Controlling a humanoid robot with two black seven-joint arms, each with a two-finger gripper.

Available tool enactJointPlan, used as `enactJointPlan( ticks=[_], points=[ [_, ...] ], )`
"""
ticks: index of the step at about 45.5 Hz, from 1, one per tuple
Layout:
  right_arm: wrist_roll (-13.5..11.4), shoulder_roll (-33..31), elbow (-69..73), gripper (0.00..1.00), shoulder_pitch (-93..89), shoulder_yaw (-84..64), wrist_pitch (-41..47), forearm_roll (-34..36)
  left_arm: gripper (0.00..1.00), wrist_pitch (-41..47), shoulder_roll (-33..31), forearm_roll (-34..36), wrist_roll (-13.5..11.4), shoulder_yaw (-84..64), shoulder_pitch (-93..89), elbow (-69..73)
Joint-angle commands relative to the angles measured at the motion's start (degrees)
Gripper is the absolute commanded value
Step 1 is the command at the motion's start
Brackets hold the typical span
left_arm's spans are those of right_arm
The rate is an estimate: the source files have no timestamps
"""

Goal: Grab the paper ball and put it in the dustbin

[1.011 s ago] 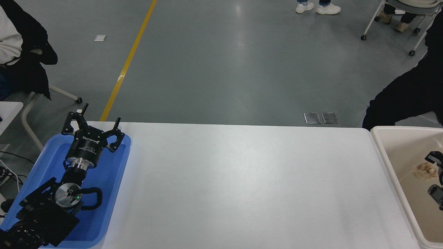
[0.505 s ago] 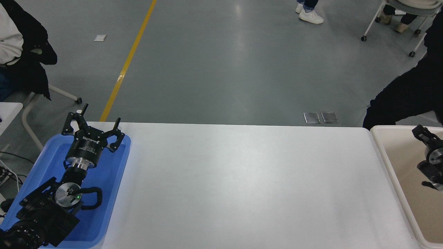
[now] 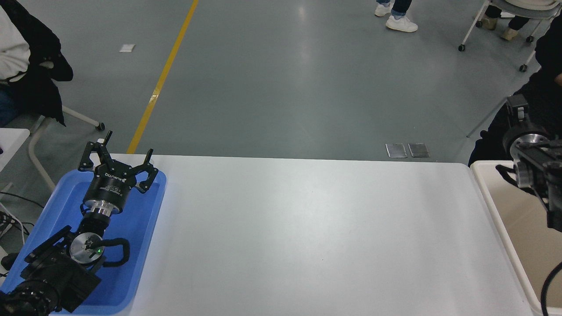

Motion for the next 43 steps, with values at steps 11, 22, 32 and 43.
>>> enactJointPlan(
  ticks=[11,22,32,43],
  points=[
    [17.1,1.7,15.3,1.00,-13.1,26.8,1.6,-7.2,1.00,0.0,0.0,0.0,0.0,0.0,0.0,0.0],
    [19.9,6.5,15.3,1.00,-23.6,34.1,8.6,-7.3,1.00,0.0,0.0,0.0,0.0,0.0,0.0,0.0],
    [19.9,7.5,15.3,1.00,-31.1,34.4,13.0,-7.3,1.00,0.0,0.0,0.0,0.0,0.1,0.0,0.0],
    [19.9,7.7,15.3,1.00,-31.6,34.4,14.5,-7.3,1.00,0.0,0.0,0.0,0.0,0.1,0.0,0.0]
  ],
)
